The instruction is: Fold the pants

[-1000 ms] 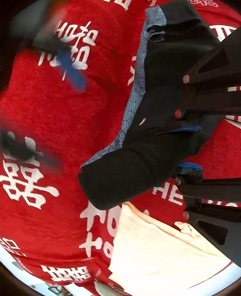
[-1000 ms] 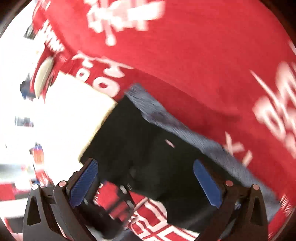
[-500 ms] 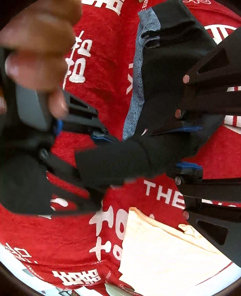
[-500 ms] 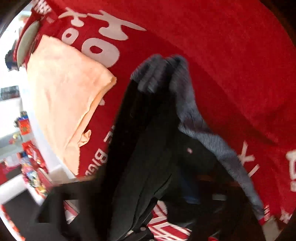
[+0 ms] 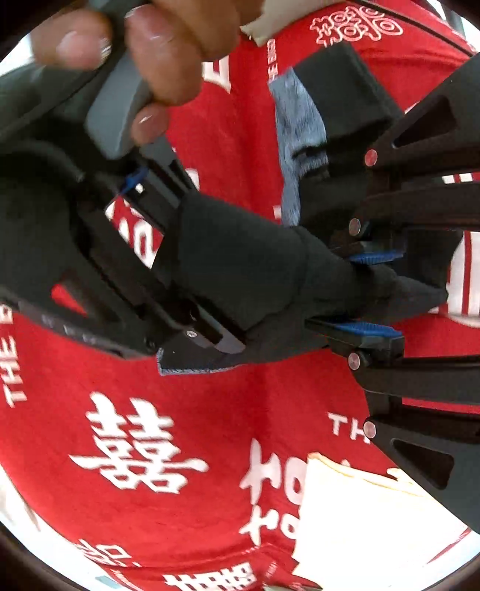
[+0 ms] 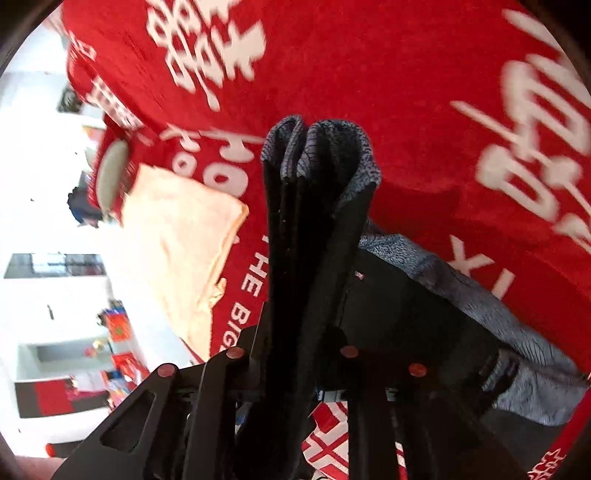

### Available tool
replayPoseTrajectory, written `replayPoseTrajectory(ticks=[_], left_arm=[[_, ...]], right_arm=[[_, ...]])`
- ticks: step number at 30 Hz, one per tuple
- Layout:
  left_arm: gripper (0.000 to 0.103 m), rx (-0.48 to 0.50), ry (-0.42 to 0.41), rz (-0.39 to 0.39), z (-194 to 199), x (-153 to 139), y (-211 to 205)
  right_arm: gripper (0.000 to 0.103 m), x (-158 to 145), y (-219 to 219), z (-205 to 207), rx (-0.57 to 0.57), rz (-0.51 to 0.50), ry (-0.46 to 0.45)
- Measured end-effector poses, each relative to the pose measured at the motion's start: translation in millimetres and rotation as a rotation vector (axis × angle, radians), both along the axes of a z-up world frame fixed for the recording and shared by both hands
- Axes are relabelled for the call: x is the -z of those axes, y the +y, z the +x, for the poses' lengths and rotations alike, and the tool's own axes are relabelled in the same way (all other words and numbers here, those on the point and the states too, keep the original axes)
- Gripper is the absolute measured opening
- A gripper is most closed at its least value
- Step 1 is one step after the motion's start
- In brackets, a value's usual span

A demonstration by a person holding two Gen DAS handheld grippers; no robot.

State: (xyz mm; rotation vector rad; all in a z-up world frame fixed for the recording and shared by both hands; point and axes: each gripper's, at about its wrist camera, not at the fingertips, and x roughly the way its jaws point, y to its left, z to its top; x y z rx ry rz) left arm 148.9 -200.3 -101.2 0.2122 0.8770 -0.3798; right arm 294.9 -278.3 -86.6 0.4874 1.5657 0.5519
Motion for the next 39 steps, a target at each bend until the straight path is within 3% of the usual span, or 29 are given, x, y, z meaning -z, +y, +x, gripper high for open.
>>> replayPoseTrajectory(ticks=[9,16,28,34,39], left_arm=[[0.027,0.175,-0.03,0.027,-40.4,-26.9,-78.2],[0.027,0.292,-0.018,0.06,-75.0,-25.2,-147.4],[0.027,0.416,0.076,0.159,-117.8,29.8,-242.2],[0.027,0.45,0.102,0.221,-136.5,62.5,-263.4],[0.027,0.454,0.1,0.258,-141.2,73.4,-267.9]], right_arm=[[0.019,-28.7,-119.6,-59.4,0.199,0.107,-0.072],[0.019,-24.9,-199.7,-111.5,0.346,0.148,-0.083],[0.019,43.1,-291.0,-182.3,0.511,0.117,-0.042],[0.022,84.6,-312.2,-202.5,0.52,0.081,-0.008],[0.026,104.0,-314.4,-212.5,0.538,0.078,-0.008]])
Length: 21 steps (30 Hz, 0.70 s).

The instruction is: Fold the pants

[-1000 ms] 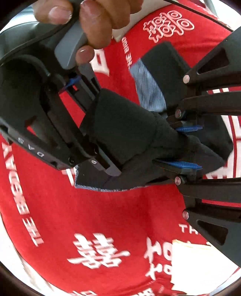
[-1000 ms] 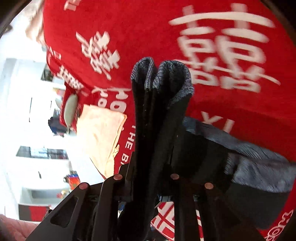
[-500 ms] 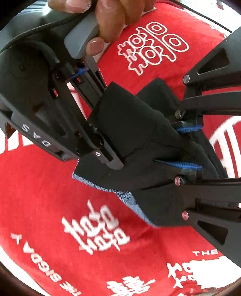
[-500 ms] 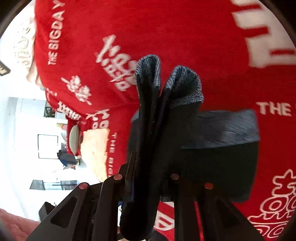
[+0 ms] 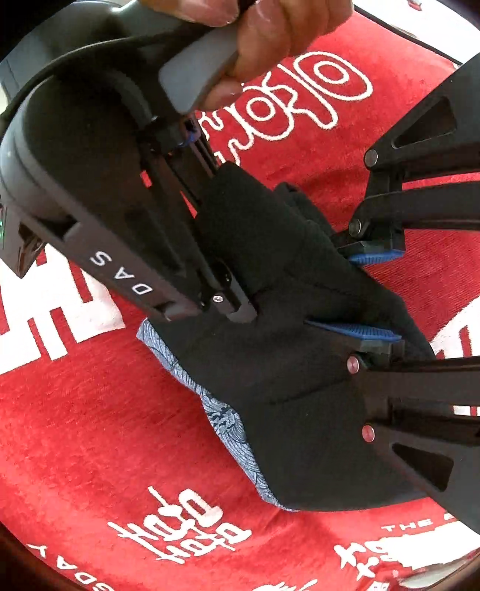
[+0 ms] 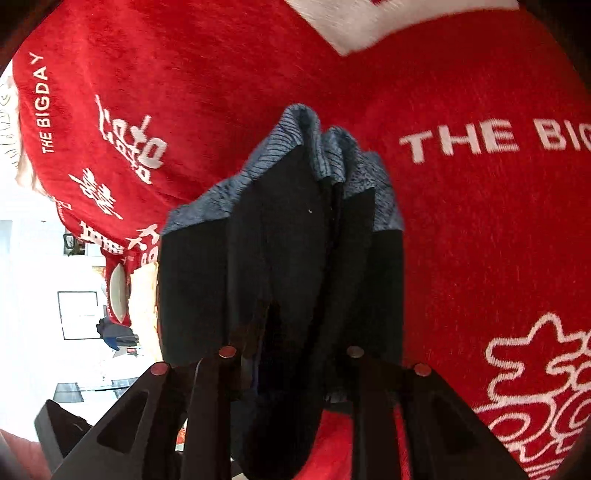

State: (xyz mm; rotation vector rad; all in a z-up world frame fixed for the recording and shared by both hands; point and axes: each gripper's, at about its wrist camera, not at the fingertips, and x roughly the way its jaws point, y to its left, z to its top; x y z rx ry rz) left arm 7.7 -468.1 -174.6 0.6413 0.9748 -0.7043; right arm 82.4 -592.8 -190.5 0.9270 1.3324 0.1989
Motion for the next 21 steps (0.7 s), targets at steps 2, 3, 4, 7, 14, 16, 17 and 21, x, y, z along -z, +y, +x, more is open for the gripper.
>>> replayPoseTrajectory(ticks=[2,3,4,7,14,16,17,21], left_arm=[[0.027,0.013,-0.009,0.013,-2.7,1.0,-2.6],[0.031,0.017,-0.011,0.018,-3.3,0.3,-2.6],[0.032,0.02,-0.004,0.015,-2.8,-1.4,0.0],[0.032,0.034,0.016,0.014,-3.5,-6.6,4.8],[0.046,0.066,0.045,0.032,-8.5,-19.8,18.3],[0.06,0.058,0.058,0.017,-9.9,-24.1,25.0],[0.06,0.06,0.07,0.009,-11.0,-26.2,28.1],[0.06,0.05,0.074,0.006,-12.0,-35.4,42.8]], right_arm=[[0.027,2.6,-1.0,-2.5,0.011,0.004,-0.004],[0.027,2.5,-1.2,-3.4,0.013,0.003,-0.006],[0.028,1.8,-1.4,-4.0,0.011,-0.003,-0.006],[0.032,-1.1,-6.4,-11.2,-0.01,-0.033,-0.01],[0.042,-20.4,8.4,-15.1,-0.075,-0.174,-0.01],[0.042,-26.1,12.0,-16.2,-0.091,-0.247,-0.001],[0.043,-28.5,13.0,-17.5,-0.097,-0.283,0.003],[0.055,-36.0,13.1,-22.9,-0.106,-0.457,0.051]])
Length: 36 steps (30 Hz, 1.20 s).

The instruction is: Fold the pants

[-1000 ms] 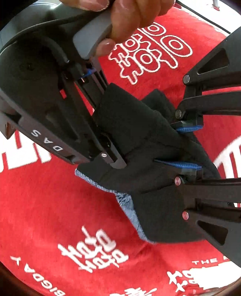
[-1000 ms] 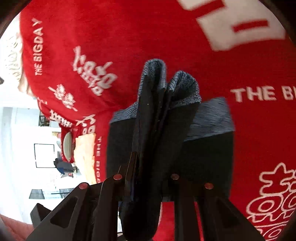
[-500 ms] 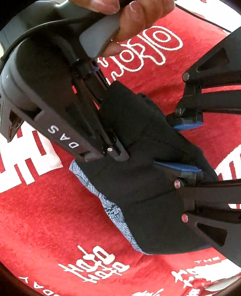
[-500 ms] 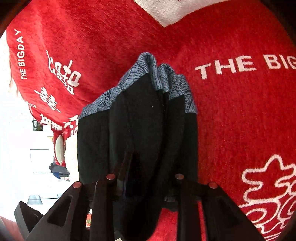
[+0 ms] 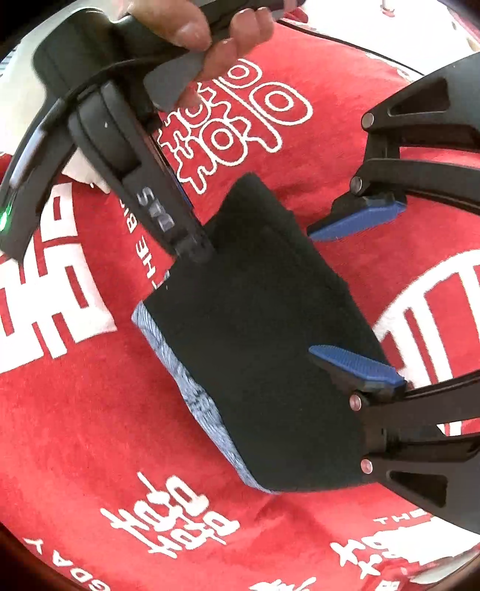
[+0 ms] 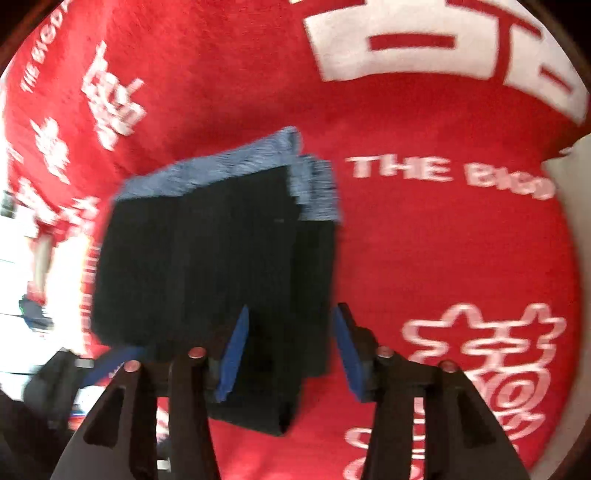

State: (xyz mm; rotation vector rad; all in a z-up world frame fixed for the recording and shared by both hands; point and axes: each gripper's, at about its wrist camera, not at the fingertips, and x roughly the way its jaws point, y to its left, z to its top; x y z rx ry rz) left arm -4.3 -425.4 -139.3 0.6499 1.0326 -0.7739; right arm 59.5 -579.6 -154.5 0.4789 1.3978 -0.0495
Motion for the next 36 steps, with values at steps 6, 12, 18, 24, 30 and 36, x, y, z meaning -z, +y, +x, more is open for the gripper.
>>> replayPoseTrajectory(ticks=[6,12,18,24,30,36], left_arm=[[0.06,-0.127,-0.018,0.005,36.5,-6.6,37.5],[0.06,-0.285,-0.057,0.042,77.6,-3.9,81.1],[0.075,-0.432,0.111,0.049,104.9,33.4,117.6],[0.082,-0.538,0.272,-0.037,122.0,56.5,139.7],[0.085,-0.577,0.367,-0.09,128.5,59.3,156.6],[0.085,-0.544,0.439,-0.059,137.3,58.0,161.2]], right_arm=[[0.055,-16.5,-8.9,-16.5,0.069,-0.048,0.022],[0.037,-43.0,13.7,-26.3,0.071,-0.089,-0.027],[0.037,-29.0,60.2,-16.5,-0.041,-0.115,0.0],[0.042,-3.9,56.4,-15.2,0.022,-0.131,0.041],[0.058,4.3,49.6,-25.2,0.108,-0.118,0.059],[0.067,1.7,53.2,-29.1,0.175,-0.182,0.092]])
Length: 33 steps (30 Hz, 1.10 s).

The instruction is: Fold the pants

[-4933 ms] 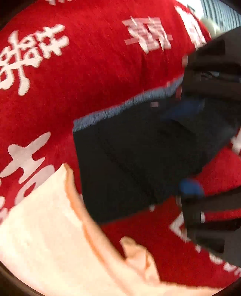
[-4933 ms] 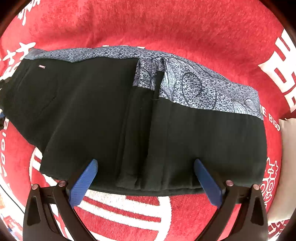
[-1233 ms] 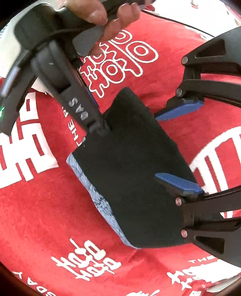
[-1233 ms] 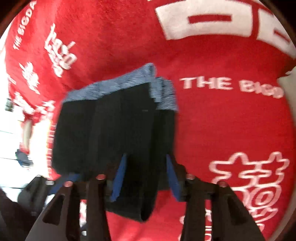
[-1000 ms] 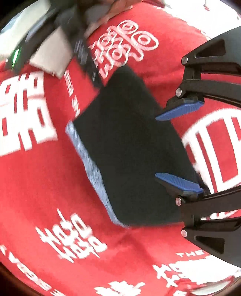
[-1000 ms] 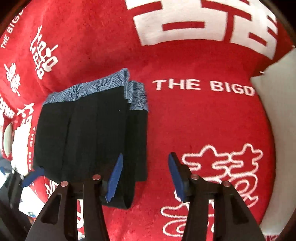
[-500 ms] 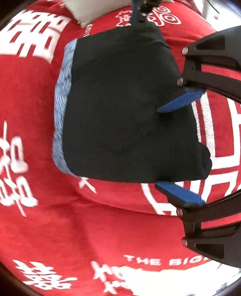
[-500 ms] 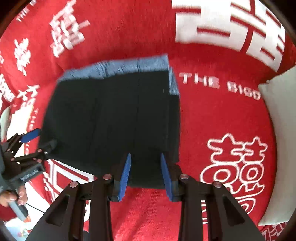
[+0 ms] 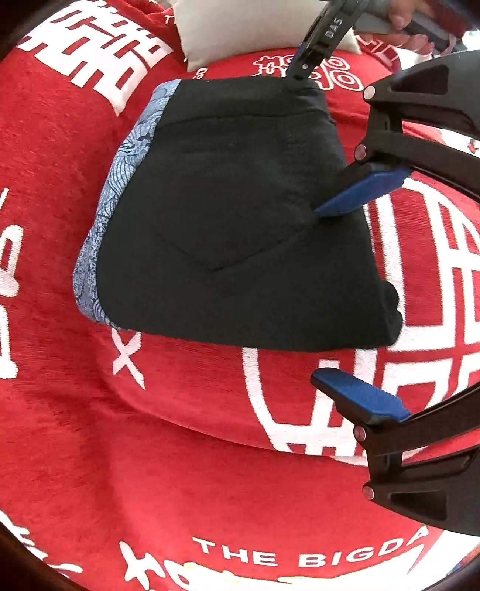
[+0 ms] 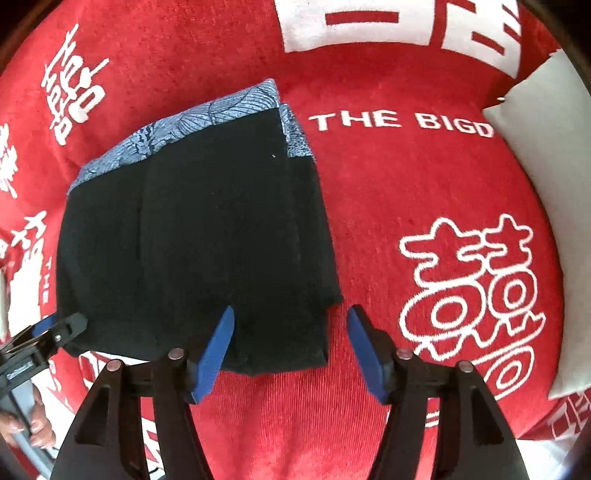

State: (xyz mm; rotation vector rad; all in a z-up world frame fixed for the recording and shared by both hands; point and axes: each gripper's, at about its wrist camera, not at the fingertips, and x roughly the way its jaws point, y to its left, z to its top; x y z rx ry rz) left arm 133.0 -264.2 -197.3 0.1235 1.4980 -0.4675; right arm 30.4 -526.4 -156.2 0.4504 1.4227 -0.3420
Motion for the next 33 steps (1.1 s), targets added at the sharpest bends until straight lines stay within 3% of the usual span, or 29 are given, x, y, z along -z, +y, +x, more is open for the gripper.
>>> replayPoseTrajectory(ticks=[5,11,19,26,33], left_arm=[[0.085,0.042,-0.007,0.009,1.0,-11.0,4.7],[0.085,0.056,-0.03,0.011,8.7,-18.8,9.0],[0.085,0.035,-0.036,0.023,17.1,-18.9,1.9],[0.085,0.041,-0.057,0.002,33.7,-26.6,-10.9],[0.085,0.097,-0.037,-0.065,67.9,-16.0,-16.3]], right_arm=[[0.074,0.5,14.9,4.8,-0.014,-0.102,0.028],[0.075,1.2,13.9,-0.4,0.043,-0.108,0.032],[0.078,0.0,14.1,1.6,0.008,-0.109,0.034],[0.079,2.2,-9.6,9.8,-0.028,-0.006,0.043],[0.08,-7.2,-61.8,17.7,-0.038,0.239,-0.12]])
